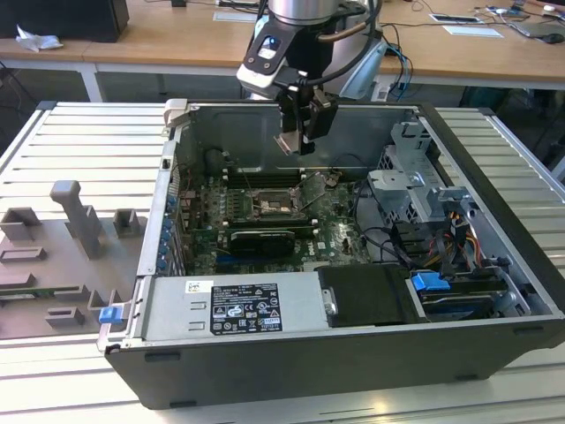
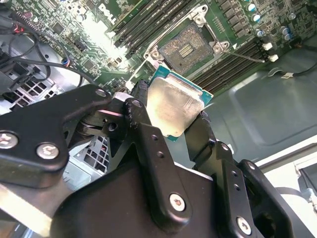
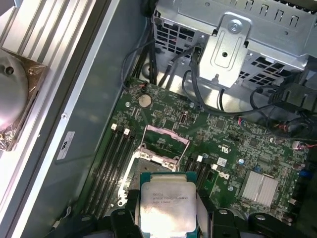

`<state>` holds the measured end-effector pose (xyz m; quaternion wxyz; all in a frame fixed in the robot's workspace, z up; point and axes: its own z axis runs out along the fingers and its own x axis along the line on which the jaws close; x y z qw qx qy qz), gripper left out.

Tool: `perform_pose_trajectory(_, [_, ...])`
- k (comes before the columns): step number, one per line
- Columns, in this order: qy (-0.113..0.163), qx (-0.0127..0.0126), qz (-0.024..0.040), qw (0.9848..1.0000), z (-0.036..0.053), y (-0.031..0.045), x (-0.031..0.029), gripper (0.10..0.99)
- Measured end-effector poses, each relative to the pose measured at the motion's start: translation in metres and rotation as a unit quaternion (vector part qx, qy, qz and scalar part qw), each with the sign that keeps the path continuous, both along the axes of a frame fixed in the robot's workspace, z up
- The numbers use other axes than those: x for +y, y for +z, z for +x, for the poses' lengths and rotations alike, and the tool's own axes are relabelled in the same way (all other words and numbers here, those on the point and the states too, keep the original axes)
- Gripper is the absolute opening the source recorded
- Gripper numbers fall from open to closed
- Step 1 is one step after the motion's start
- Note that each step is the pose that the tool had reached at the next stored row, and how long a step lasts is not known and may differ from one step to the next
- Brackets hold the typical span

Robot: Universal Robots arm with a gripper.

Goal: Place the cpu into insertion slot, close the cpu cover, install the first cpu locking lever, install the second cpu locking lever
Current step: 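Place the cpu into insertion slot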

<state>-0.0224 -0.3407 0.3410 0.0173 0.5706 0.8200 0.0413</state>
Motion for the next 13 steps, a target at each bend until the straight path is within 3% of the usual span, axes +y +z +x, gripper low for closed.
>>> perform_pose_trajectory(9, [-0.035, 0.0, 0.0, 0.9994, 0.0, -0.0012, 0.0, 0.541])
perform_pose_trajectory(13, [-0.056, 0.0, -0.0003, 0.9985, 0.0, -0.002, 0.0, 0.541])
